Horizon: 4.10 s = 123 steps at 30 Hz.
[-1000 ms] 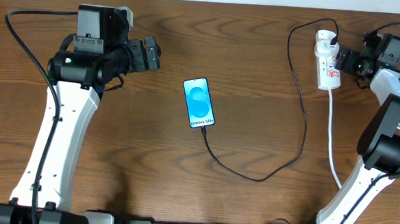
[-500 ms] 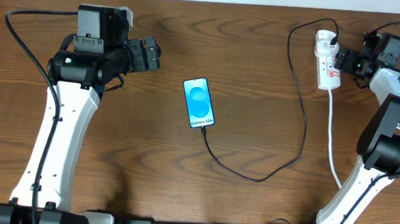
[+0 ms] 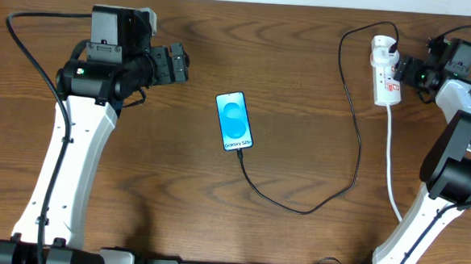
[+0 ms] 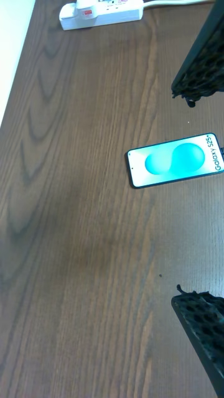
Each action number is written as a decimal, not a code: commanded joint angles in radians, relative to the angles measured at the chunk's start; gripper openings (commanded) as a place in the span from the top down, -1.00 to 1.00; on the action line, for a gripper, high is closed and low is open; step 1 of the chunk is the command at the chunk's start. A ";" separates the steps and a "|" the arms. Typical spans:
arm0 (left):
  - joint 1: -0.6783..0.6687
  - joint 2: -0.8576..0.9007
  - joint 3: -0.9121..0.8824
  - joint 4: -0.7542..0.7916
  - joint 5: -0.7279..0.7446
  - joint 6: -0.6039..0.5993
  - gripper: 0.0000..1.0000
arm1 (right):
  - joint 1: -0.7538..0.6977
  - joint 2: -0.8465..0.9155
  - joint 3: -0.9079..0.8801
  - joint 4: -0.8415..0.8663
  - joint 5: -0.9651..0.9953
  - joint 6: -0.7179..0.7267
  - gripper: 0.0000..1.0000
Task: Plug charger to phone and switch on socket
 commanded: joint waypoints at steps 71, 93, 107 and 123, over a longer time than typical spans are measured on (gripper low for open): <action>0.005 -0.010 0.011 -0.003 -0.007 0.010 -0.98 | 0.079 -0.055 -0.013 -0.192 0.103 -0.037 -0.98; 0.005 -0.010 0.011 -0.003 -0.007 0.010 -0.98 | 0.061 -0.408 -0.013 -0.411 0.092 -0.070 -0.85; 0.005 -0.010 0.011 -0.003 -0.007 0.010 -0.99 | 0.061 -0.835 -0.013 -0.714 -0.095 -0.015 -0.99; 0.005 -0.010 0.011 -0.003 -0.007 0.010 -0.98 | 0.061 -1.314 -0.013 -0.972 -0.184 -0.008 -0.99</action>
